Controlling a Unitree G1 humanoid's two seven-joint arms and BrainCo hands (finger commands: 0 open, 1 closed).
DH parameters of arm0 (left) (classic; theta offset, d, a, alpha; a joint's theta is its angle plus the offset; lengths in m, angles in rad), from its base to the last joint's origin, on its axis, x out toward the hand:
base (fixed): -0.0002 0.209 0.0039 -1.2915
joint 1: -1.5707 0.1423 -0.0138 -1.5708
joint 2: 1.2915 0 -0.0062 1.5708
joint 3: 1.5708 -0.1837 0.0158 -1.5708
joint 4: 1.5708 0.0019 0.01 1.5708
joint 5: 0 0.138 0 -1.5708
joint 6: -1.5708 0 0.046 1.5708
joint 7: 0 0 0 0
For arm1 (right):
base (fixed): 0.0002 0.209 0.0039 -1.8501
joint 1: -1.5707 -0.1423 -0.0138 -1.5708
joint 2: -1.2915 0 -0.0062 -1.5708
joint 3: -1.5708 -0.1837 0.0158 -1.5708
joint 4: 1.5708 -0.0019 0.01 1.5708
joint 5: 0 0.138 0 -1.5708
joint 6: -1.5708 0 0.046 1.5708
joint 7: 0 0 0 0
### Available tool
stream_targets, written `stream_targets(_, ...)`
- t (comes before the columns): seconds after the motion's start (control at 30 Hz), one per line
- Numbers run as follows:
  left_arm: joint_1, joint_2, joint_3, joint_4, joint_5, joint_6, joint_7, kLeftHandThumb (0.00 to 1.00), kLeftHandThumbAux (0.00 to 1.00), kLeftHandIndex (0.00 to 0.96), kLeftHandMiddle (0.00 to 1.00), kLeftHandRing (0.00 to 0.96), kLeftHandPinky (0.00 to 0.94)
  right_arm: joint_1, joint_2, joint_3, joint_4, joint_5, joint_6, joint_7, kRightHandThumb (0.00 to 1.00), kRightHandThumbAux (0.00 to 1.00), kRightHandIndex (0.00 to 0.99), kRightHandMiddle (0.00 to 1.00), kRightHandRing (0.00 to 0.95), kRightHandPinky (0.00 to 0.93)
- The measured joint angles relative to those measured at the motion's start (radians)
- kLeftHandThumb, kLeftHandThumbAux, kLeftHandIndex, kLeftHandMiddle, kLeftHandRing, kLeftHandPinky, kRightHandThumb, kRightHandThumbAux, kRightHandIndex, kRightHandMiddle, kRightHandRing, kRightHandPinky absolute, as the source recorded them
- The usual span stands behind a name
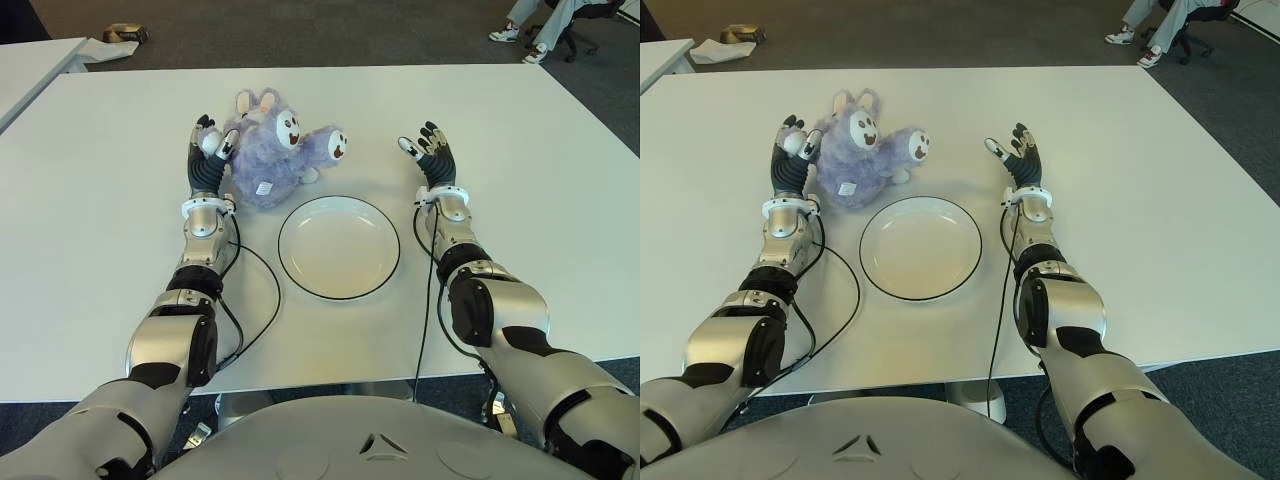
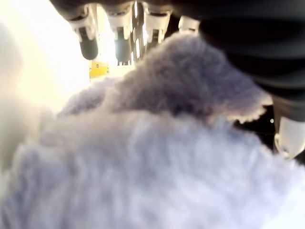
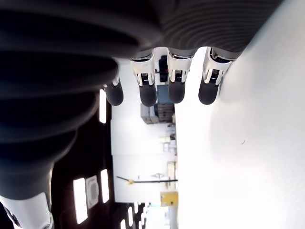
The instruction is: Put the doll into the plate.
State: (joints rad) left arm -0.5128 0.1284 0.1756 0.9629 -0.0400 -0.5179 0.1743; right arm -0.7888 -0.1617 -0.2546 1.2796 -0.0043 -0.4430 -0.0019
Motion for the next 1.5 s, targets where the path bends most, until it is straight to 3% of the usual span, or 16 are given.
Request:
stream_targets(0.53, 0.000, -0.007, -0.002, -0.010, 0.003, 0.000, 0.011, 0.000, 0.472, 0.004, 0.098, 0.081, 0.060, 0.000, -0.009, 0.003, 0.000, -0.001, 0.000, 0.000, 0.049, 0.653, 0.019, 0.028, 0.024, 0.029)
stream_targets(1.5, -0.002, -0.009, -0.002, -0.009, 0.012, 0.004, 0.028, 0.000, 0.469, 0.000, 0.110, 0.086, 0.032, -0.001, -0.011, 0.002, 0.001, -0.001, 0.000, 0.003, 0.058, 0.655, 0.022, 0.031, 0.027, 0.031)
